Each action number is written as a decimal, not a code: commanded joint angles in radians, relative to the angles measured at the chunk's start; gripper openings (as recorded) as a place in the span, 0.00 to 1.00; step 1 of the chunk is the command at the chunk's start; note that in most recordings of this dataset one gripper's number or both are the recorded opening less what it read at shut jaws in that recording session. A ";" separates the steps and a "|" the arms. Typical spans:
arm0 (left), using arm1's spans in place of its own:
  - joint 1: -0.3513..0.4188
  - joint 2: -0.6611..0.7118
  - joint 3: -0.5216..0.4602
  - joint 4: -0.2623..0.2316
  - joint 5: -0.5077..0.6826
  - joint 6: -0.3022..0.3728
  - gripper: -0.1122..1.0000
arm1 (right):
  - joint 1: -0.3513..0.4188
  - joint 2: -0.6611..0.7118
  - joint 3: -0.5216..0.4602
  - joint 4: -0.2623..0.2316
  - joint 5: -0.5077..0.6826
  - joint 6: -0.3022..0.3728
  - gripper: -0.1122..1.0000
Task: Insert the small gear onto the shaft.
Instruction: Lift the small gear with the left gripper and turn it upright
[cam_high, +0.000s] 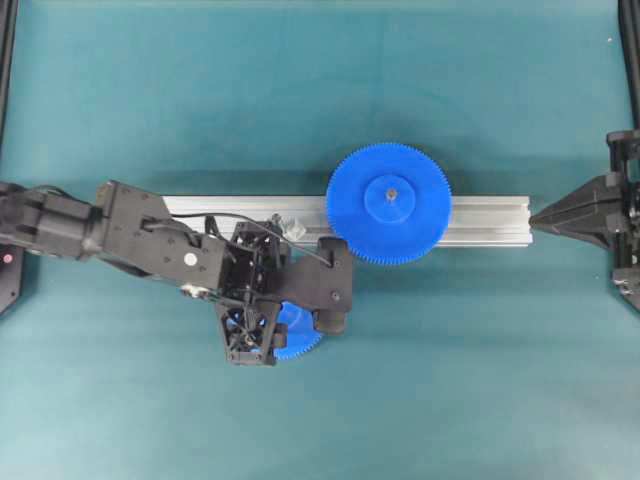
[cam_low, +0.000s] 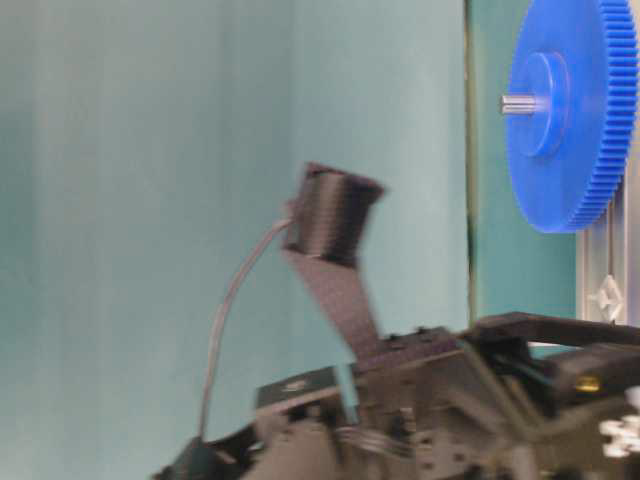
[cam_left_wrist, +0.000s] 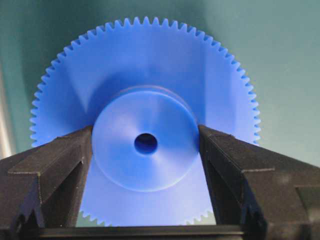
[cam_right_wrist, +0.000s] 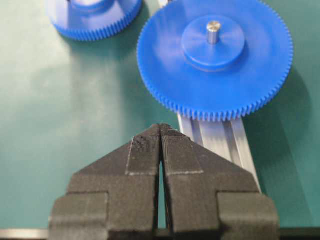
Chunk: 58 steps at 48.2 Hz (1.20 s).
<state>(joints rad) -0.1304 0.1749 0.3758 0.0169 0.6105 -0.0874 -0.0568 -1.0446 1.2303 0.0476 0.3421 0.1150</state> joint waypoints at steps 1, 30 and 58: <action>-0.005 -0.066 -0.041 0.002 0.012 0.002 0.72 | -0.002 0.000 -0.011 0.002 -0.005 0.012 0.11; 0.034 -0.140 -0.170 0.009 0.281 0.057 0.72 | -0.002 -0.017 -0.012 0.000 0.005 0.012 0.11; 0.138 -0.218 -0.272 0.011 0.396 0.141 0.72 | -0.002 -0.017 -0.014 0.002 0.006 0.012 0.11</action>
<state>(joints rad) 0.0031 0.0123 0.1534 0.0215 0.9894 0.0522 -0.0568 -1.0677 1.2318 0.0460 0.3528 0.1150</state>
